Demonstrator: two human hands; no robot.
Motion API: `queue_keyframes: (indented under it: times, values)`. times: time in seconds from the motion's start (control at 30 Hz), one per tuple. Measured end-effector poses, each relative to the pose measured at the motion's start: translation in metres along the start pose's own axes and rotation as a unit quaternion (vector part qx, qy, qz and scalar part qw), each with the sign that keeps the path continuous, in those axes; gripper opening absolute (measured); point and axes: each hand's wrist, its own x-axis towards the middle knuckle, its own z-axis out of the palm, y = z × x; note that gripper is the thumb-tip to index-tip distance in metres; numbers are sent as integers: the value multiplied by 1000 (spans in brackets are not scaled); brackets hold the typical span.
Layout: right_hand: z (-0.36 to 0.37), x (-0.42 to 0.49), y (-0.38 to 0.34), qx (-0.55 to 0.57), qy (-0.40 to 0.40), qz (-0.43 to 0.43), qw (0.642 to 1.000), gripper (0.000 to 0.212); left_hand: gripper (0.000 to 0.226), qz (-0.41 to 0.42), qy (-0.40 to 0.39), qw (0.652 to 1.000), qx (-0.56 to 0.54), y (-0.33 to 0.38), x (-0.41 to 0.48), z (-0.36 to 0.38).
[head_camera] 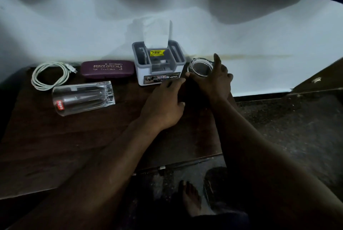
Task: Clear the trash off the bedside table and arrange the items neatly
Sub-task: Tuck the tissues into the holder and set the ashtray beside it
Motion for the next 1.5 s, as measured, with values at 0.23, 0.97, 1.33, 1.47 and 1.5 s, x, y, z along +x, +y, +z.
queue_keyframes:
  times: [0.23, 0.97, 1.33, 1.47, 1.5]
  values:
    - [7, 3, -13, -38, 2, -29, 999, 85, 75, -3, 1, 1000, -3, -3, 0, -4]
    - [-26, -10, -40, 604, -168, 338, 702, 67, 78, -22, -19, 998, -47, -5, -3, -13]
    - [-24, -9, -26, 468, -113, 269, 834, 23, 77, -25, -9, 998, -55, -9, -2, -16]
    - [-21, -13, -29, 425, -56, 300, 852, 9, 78, -21, -13, 998, -49, -8, -4, -16]
    - [-20, -13, -29, 405, -48, 294, 864, 8, 78, -19, -13, 999, -48, -7, -4, -16]
